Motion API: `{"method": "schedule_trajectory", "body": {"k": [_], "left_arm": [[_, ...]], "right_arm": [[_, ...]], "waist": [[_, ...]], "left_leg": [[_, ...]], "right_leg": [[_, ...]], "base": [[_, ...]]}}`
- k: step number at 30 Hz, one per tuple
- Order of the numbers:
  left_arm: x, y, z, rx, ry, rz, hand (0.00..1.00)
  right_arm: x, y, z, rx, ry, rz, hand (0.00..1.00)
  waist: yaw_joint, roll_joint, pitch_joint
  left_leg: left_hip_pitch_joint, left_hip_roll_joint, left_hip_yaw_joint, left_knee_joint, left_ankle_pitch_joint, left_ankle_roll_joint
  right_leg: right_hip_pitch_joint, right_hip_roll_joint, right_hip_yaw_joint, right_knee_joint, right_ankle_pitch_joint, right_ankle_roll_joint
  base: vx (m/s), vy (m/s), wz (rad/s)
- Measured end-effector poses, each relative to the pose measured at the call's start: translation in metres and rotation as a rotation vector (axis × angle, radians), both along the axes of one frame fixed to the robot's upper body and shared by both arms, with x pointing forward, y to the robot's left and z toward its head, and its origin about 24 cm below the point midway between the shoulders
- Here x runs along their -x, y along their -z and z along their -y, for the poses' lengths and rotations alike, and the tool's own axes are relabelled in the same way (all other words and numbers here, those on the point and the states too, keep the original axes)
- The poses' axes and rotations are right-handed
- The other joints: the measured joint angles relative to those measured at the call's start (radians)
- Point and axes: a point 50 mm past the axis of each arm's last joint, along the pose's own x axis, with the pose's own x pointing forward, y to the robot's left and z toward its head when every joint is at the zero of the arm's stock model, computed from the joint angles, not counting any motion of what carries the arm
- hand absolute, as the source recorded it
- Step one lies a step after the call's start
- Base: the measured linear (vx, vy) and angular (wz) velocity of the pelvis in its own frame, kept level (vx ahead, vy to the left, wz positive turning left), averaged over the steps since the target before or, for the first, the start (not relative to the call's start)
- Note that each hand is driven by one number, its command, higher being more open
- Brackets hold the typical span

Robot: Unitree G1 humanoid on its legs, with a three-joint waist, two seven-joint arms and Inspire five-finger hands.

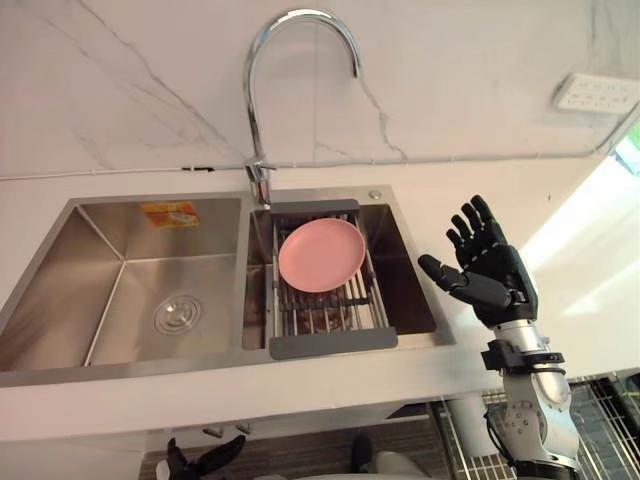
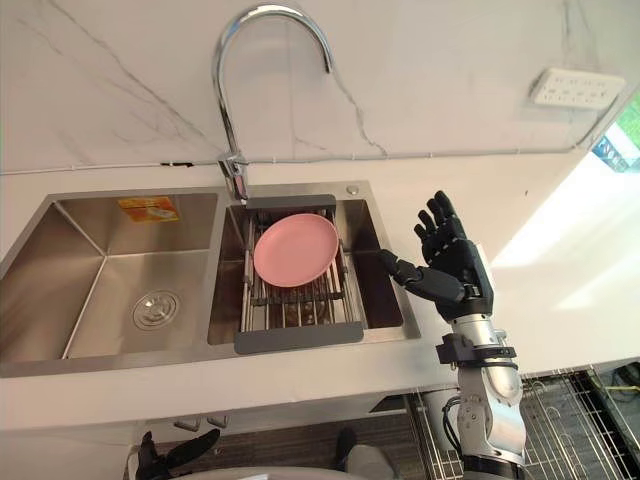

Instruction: Walk over to the sink, pick up the cup, carry it to the dishwasher, place the cup inside the dishwasher, then close the dishwasher door

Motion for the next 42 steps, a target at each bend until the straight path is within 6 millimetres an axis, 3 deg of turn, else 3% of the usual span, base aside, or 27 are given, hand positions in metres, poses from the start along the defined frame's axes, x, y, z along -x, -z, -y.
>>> {"method": "schedule_trajectory", "body": {"k": [3, 4, 5, 7, 8, 9, 11, 12, 13, 14, 15, 17, 24, 25, 31, 35, 38, 42], "left_arm": [[0.008, 0.0, -0.003, -0.034, -0.027, -0.031, 1.0], [0.011, 0.0, -0.005, -0.045, -0.032, -0.04, 1.0], [0.024, 0.001, -0.007, -0.068, -0.056, -0.071, 1.0], [0.03, 0.001, -0.01, -0.079, -0.072, -0.089, 1.0], [0.034, 0.002, -0.002, -0.07, -0.084, -0.102, 1.0], [0.041, 0.005, 0.008, -0.057, -0.07, -0.122, 1.0], [0.047, 0.004, 0.01, -0.062, -0.062, -0.129, 1.0], [0.048, 0.003, 0.01, -0.077, -0.053, -0.131, 1.0], [0.049, 0.003, 0.01, -0.079, -0.046, -0.136, 1.0], [0.053, 0.004, 0.01, -0.076, -0.039, -0.148, 1.0], [0.05, 0.004, 0.009, -0.077, -0.036, -0.145, 1.0], [0.036, 0.004, 0.011, -0.075, -0.008, -0.119, 1.0], [0.037, 0.005, 0.011, -0.066, 0.031, -0.141, 1.0], [0.043, 0.006, 0.004, -0.021, -0.077, -0.119, 1.0], [0.044, 0.007, 0.004, -0.014, -0.075, -0.12, 1.0], [0.046, 0.011, 0.002, 0.107, -0.066, -0.151, 1.0], [0.053, 0.015, 0.0, 0.228, -0.054, -0.207, 1.0], [0.058, 0.018, -0.001, 0.41, -0.032, -0.268, 1.0]], "right_arm": [[-0.001, -0.003, -0.005, -0.003, -0.02, 0.019, 1.0], [-0.001, -0.002, -0.006, -0.006, -0.025, 0.017, 1.0], [-0.001, -0.001, -0.011, -0.01, -0.048, 0.014, 1.0], [0.003, -0.003, -0.012, -0.006, -0.05, 0.023, 1.0], [0.004, -0.006, -0.012, -0.004, -0.049, 0.035, 1.0], [0.004, -0.004, -0.014, -0.019, -0.046, 0.035, 1.0], [0.004, -0.003, -0.015, -0.033, -0.04, 0.038, 1.0], [0.004, -0.003, -0.015, -0.028, -0.04, 0.035, 1.0], [0.004, -0.001, -0.014, -0.025, -0.04, 0.029, 1.0], [0.006, 0.0, -0.013, -0.018, -0.031, 0.026, 1.0], [0.007, 0.001, -0.013, -0.024, -0.023, 0.021, 1.0], [0.007, 0.001, -0.011, -0.021, -0.016, 0.023, 1.0], [0.007, 0.002, -0.013, -0.024, -0.032, 0.023, 1.0], [0.006, 0.01, -0.017, -0.038, -0.049, -0.01, 1.0], [0.005, 0.01, -0.017, -0.038, -0.05, -0.009, 1.0], [0.003, 0.01, -0.021, -0.021, -0.064, -0.017, 1.0], [-0.005, 0.002, -0.028, 0.127, -0.104, -0.028, 1.0], [-0.021, -0.028, -0.044, 0.572, -0.199, 0.039, 1.0]], "waist": [[0.016, 0.011, -0.002], [0.018, 0.016, -0.001], [0.024, 0.021, 0.0], [0.022, 0.019, 0.0], [0.026, 0.013, 0.009], [0.041, 0.008, 0.017], [0.043, 0.02, 0.013], [0.045, 0.035, 0.014], [0.046, 0.043, 0.009], [0.044, 0.061, -0.005], [0.044, 0.05, -0.002], [0.041, 0.028, -0.005], [0.049, 0.029, -0.006], [0.035, -0.012, -0.03], [0.036, -0.013, -0.03], [0.036, -0.022, -0.043], [0.04, -0.029, -0.049], [0.044, -0.029, -0.057]], "left_leg": [[-0.018, 0.024, 0.026, 0.032, -0.047, -0.007], [-0.022, 0.036, 0.033, 0.047, -0.062, -0.023], [-0.044, 0.069, 0.066, 0.129, -0.067, -0.033], [-0.137, 0.096, 0.064, 0.339, -0.072, -0.056], [-0.201, 0.106, 0.053, 0.496, -0.038, -0.063], [-0.204, 0.078, 0.04, 0.48, -0.081, -0.062], [-0.225, 0.036, -0.002, 0.343, -0.09, -0.053], [-0.233, 0.028, -0.03, 0.237, -0.045, -0.047], [-0.22, 0.027, -0.037, 0.232, -0.021, -0.042], [-0.167, 0.027, -0.049, 0.135, 0.048, -0.011], [-0.151, 0.018, -0.045, 0.102, 0.065, -0.019], [-0.131, -0.01, -0.035, 0.022, 0.101, -0.002], [-0.095, -0.036, -0.055, -0.063, 0.14, 0.003], [-0.077, -0.048, -0.058, -0.112, 0.172, 0.015], [-0.078, -0.048, -0.059, -0.114, 0.173, 0.015], [-0.076, -0.046, -0.064, -0.138, 0.187, 0.012], [-0.057, -0.041, -0.066, -0.161, 0.194, 0.007], [-0.053, -0.031, -0.066, -0.18, 0.198, 0.001]], "right_leg": [[0.001, 0.022, 0.008, -0.025, 0.003, 0.001], [0.0, 0.032, 0.011, -0.024, -0.005, -0.003], [0.003, 0.052, 0.02, -0.019, -0.028, -0.017], [0.007, 0.056, 0.02, -0.011, -0.042, -0.036], [0.035, 0.039, 0.031, -0.009, -0.048, -0.048], [0.06, 0.014, 0.058, -0.007, -0.058, -0.046], [0.079, -0.003, 0.077, -0.012, -0.066, -0.038], [0.089, 0.004, 0.087, -0.018, -0.071, -0.03], [0.093, 0.01, 0.095, -0.022, -0.073, -0.026], [0.1, 0.025, 0.109, -0.029, -0.072, -0.009], [0.102, 0.017, 0.111, -0.028, -0.07, 0.0], [0.087, -0.003, 0.11, -0.032, -0.067, 0.009], [0.096, -0.022, 0.083, -0.041, -0.073, 0.027], [0.072, -0.032, 0.082, -0.005, -0.084, 0.037], [0.072, -0.033, 0.079, -0.007, -0.085, 0.038], [0.08, -0.033, 0.058, -0.033, -0.087, 0.042], [0.101, -0.03, 0.036, -0.055, -0.084, 0.044], [0.107, -0.02, 0.028, -0.072, -0.078, 0.044]], "base": [[0.02, 0.017, -0.1], [0.07, -0.043, -0.24], [0.12, -0.042, -0.21], [0.14, -0.034, -0.1], [0.15, 0.007, -0.28], [0.14, 0.032, -0.38], [0.1, 0.071, -0.4], [0.08, 0.093, -0.36], [0.15, 0.148, -0.37], [0.14, 0.138, -0.24], [0.15, 0.14, -0.15], [0.08, 0.08, 0.01], [0.05, 0.031, 0.12], [0.0, 0.0, 0.0], [0.0, 0.0, 0.01], [0.0, -0.006, 0.09], [0.03, -0.027, 0.06], [0.01, -0.01, 0.01]]}}
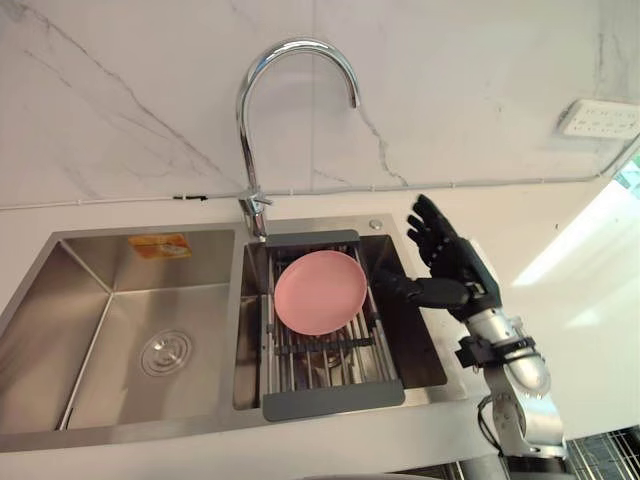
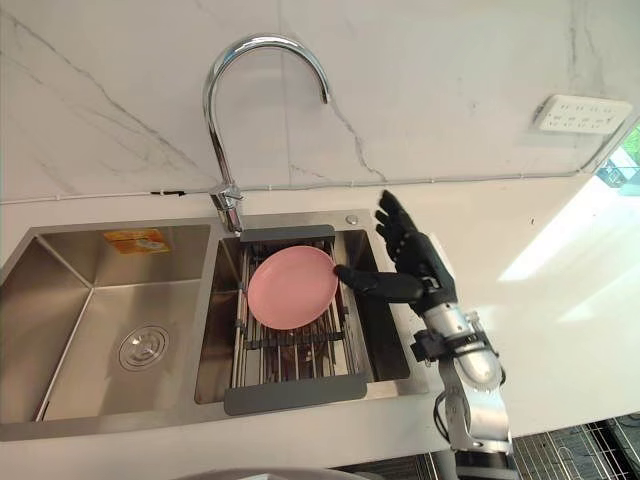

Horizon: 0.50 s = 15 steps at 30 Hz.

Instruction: Walk over to the sink, pick up the cup, carry it to the dishwasher, place the cup inside the dishwasher, then close the dishwasher door

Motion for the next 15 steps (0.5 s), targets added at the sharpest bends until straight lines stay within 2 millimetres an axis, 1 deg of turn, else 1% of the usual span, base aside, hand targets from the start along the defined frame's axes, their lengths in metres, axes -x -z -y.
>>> {"method": "schedule_trajectory", "body": {"k": [1, 2, 4, 5, 8, 10, 13, 15], "left_arm": [[-0.002, 0.0, -0.003, 0.034, 0.01, -0.005, 1.0], [-0.002, 0.0, -0.003, 0.043, 0.013, -0.008, 1.0], [-0.001, -0.001, -0.004, 0.059, 0.016, -0.02, 1.0], [-0.001, -0.001, -0.005, 0.062, 0.016, -0.022, 1.0], [-0.002, -0.001, -0.007, 0.069, 0.021, -0.031, 1.0], [0.0, -0.001, -0.008, 0.069, 0.02, -0.038, 1.0], [0.0, -0.001, -0.009, 0.073, 0.019, -0.05, 1.0], [0.0, -0.001, -0.009, 0.074, 0.02, -0.052, 1.0]], "right_arm": [[-0.004, -0.007, -0.005, 0.111, -0.019, 0.035, 1.0], [-0.005, -0.01, -0.007, 0.151, -0.023, 0.047, 1.0], [-0.007, -0.015, -0.009, 0.29, -0.007, 0.084, 1.0], [-0.008, -0.015, -0.01, 0.326, -0.003, 0.09, 1.0], [-0.009, -0.02, -0.011, 0.5, 0.004, 0.119, 1.0], [-0.009, -0.024, -0.014, 0.57, -0.007, 0.137, 1.0], [-0.014, -0.033, -0.026, 0.711, -0.076, 0.192, 1.0], [-0.011, -0.039, -0.034, 0.784, -0.118, 0.23, 1.0]], "waist": [[0.003, 0.001, -0.002], [0.004, 0.002, -0.003], [0.003, 0.0, -0.012], [0.001, 0.0, -0.014], [0.0, -0.007, -0.02], [0.0, -0.01, -0.025], [0.0, -0.012, -0.036], [0.003, -0.012, -0.036]], "left_leg": [[0.003, 0.003, 0.001, -0.006, 0.001, -0.003], [0.006, 0.005, 0.002, -0.01, 0.001, -0.004], [0.008, 0.005, 0.009, -0.014, 0.001, -0.006], [0.009, 0.005, 0.01, -0.014, 0.001, -0.007], [0.009, 0.001, 0.014, -0.014, 0.001, -0.006], [0.009, 0.001, 0.015, -0.014, 0.001, -0.006], [0.009, 0.002, 0.018, -0.011, 0.001, -0.006], [0.009, 0.002, 0.017, -0.012, 0.002, -0.004]], "right_leg": [[0.0, 0.005, -0.001, 0.0, 0.002, 0.002], [0.001, 0.006, -0.003, 0.0, 0.003, 0.002], [0.001, 0.007, -0.006, 0.0, 0.003, 0.002], [0.001, 0.006, -0.006, 0.0, 0.003, 0.002], [0.001, 0.003, -0.003, -0.001, 0.004, 0.001], [0.001, 0.004, -0.002, -0.001, 0.006, -0.001], [0.001, 0.004, 0.001, -0.004, 0.009, -0.006], [0.001, 0.005, -0.001, -0.005, 0.01, -0.007]], "base": [[0.0, 0.0, 0.0], [0.0, 0.0, 0.0], [0.02, -0.002, -0.07], [0.0, 0.015, -0.08], [-0.03, 0.01, -0.03], [-0.06, 0.0, -0.03], [-0.06, -0.007, -0.03], [-0.06, -0.009, 0.01]]}}
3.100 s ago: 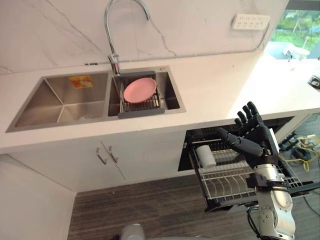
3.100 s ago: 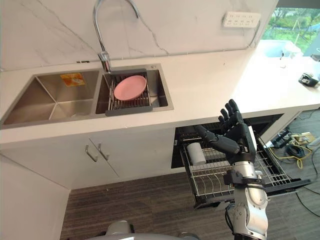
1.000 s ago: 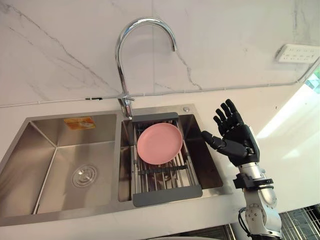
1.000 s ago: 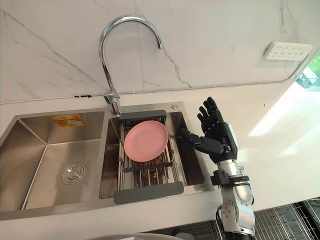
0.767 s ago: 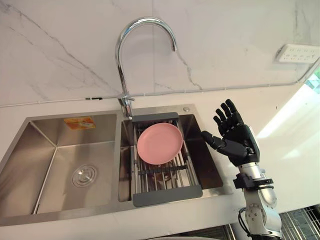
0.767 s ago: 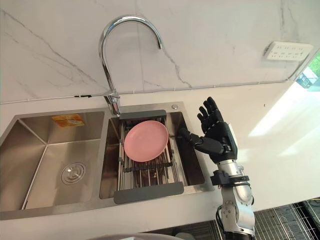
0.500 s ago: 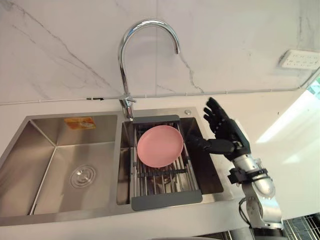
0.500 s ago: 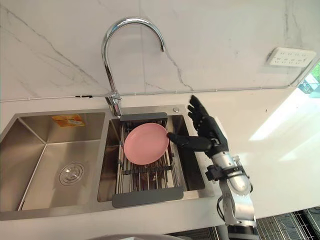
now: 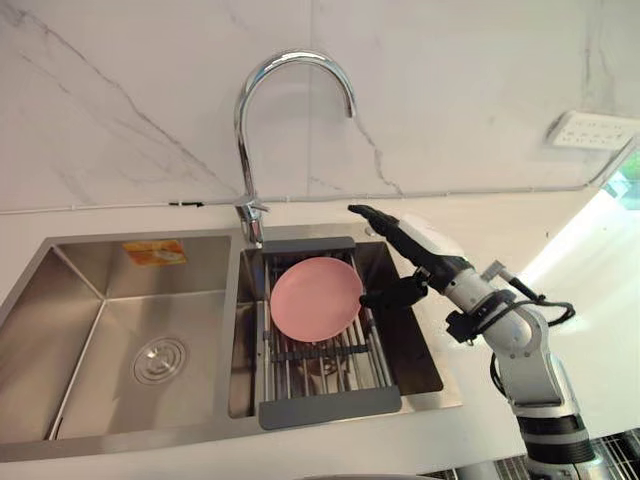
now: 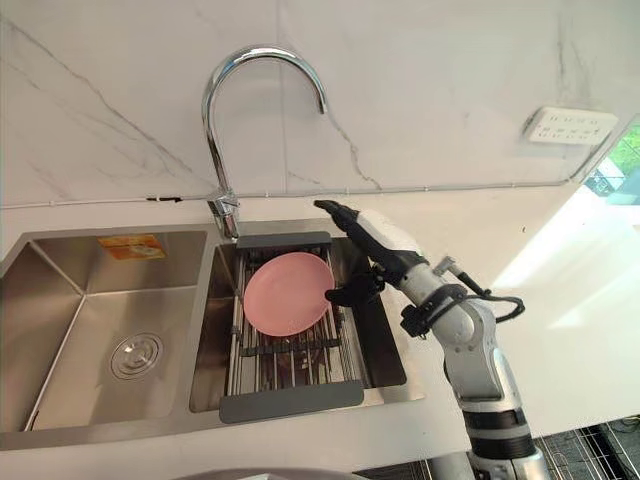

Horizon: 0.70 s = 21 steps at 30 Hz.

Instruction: Walk over to the sink, pick up the cup, carry it to the dishwasher, place the cup inside the dishwasher, then close the dishwasher door

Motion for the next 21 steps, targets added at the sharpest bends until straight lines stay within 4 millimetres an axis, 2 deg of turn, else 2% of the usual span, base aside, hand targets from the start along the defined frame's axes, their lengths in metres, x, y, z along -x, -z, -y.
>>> {"method": "schedule_trajectory", "body": {"k": [2, 7, 21], "left_arm": [[0.0, 0.0, 0.0, -0.002, 0.005, 0.0, 1.0], [-0.002, -0.001, -0.003, -0.009, 0.021, -0.002, 1.0], [0.0, -0.001, -0.004, -0.007, 0.028, -0.019, 1.0]], "right_arm": [[0.004, -0.004, -0.012, 0.067, -0.078, 0.012, 1.0], [0.007, 0.0, -0.026, 0.128, -0.161, -0.005, 1.0], [0.006, 0.023, -0.036, 0.323, -0.17, -0.029, 1.0]], "waist": [[0.002, -0.001, -0.001], [0.006, -0.006, -0.006], [0.005, -0.009, -0.03]], "left_leg": [[0.0, 0.0, -0.002, -0.002, 0.002, 0.001], [-0.005, 0.0, -0.005, -0.007, 0.005, 0.001], [-0.013, -0.007, -0.018, -0.021, 0.015, 0.004]], "right_leg": [[0.0, 0.0, -0.003, 0.0, 0.0, 0.0], [-0.005, 0.0, -0.005, 0.003, 0.0, 0.0], [-0.01, -0.006, -0.022, 0.004, 0.0, 0.0]], "base": [[-0.04, -0.008, 0.03], [0.0, 0.0, 0.0], [-0.01, 0.002, 0.02]]}}
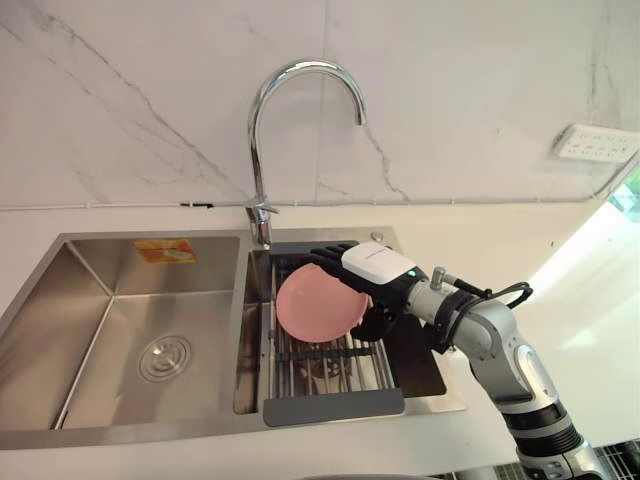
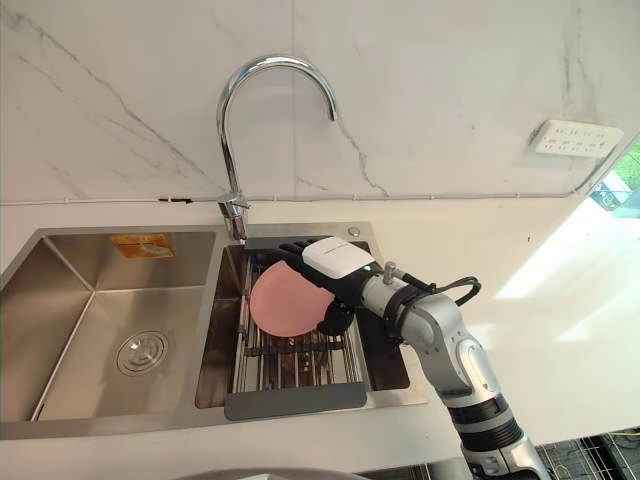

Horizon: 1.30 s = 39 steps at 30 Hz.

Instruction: Walk over to the sink, pick up the cup, carry it to the dishwasher, place the cup inside the dishwasher, then close the dishwasher door

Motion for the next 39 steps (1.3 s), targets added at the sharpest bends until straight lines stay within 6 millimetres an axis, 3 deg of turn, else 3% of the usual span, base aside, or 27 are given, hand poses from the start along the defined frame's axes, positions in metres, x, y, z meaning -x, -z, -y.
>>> {"method": "schedule_trajectory", "body": {"k": [10, 19, 28, 39], "left_arm": [[-0.001, 0.0, 0.0, 0.002, 0.009, -0.001, 1.0], [-0.003, 0.0, 0.002, 0.008, 0.022, -0.003, 1.0], [-0.009, 0.0, 0.006, 0.017, 0.051, 0.011, 1.0], [-0.01, 0.0, 0.009, 0.023, 0.051, 0.015, 1.0]], "right_arm": [[0.007, 0.037, -0.001, 0.032, 0.017, -0.119, 1.0], [0.009, 0.055, -0.001, 0.049, 0.077, -0.106, 1.0], [0.004, 0.066, 0.002, 0.013, 0.203, 0.074, 1.0], [0.003, 0.075, 0.002, 0.056, 0.208, 0.167, 1.0]], "waist": [[-0.001, 0.002, 0.001], [-0.002, 0.006, 0.004], [-0.004, 0.017, 0.011], [-0.003, 0.024, 0.015]], "left_leg": [[-0.002, -0.003, -0.006, -0.006, 0.003, -0.001], [-0.007, -0.009, -0.011, -0.007, 0.004, -0.003], [-0.011, -0.014, -0.015, -0.006, 0.003, -0.004], [-0.011, -0.016, -0.014, -0.006, 0.0, -0.009]], "right_leg": [[0.001, -0.004, -0.009, 0.0, -0.002, 0.004], [0.002, -0.012, -0.019, 0.001, -0.005, 0.007], [0.002, -0.019, -0.026, 0.001, -0.007, 0.013], [0.004, -0.023, -0.03, 0.001, -0.009, 0.016]], "base": [[-0.01, -0.001, 0.01], [-0.02, 0.002, 0.03], [-0.01, 0.0, 0.02], [-0.01, -0.001, 0.0]]}}
